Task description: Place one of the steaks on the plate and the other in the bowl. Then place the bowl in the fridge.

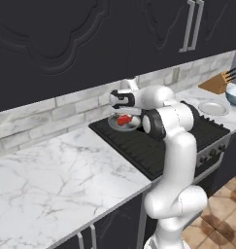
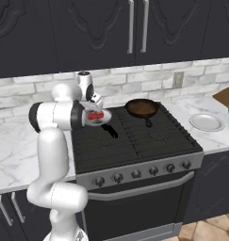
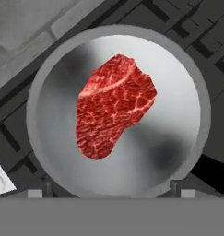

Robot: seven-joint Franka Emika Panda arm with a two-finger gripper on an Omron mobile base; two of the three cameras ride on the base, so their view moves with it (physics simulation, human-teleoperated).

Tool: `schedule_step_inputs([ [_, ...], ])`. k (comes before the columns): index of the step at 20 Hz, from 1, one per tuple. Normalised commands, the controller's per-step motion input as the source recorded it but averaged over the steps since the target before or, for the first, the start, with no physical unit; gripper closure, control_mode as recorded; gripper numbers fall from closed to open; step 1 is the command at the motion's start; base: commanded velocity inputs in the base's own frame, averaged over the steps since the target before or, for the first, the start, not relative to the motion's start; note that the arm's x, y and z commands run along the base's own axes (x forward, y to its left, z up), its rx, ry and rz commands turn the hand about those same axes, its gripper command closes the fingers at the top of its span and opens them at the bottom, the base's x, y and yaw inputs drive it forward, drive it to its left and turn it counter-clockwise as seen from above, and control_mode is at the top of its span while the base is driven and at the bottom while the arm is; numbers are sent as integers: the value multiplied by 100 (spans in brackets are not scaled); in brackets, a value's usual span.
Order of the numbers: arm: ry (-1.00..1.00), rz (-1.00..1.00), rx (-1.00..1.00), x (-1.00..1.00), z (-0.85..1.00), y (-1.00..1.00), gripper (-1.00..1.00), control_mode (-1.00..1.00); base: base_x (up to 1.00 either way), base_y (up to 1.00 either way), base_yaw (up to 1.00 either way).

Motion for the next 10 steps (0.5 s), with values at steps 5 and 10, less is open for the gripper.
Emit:
schedule_step_inputs([
  [5, 7, 0, 0, 14, -40, 0, -100, -100, 0, 0, 0],
  [10, 7, 0, 0, 29, -34, 0, -100, -100, 0, 0, 0],
])
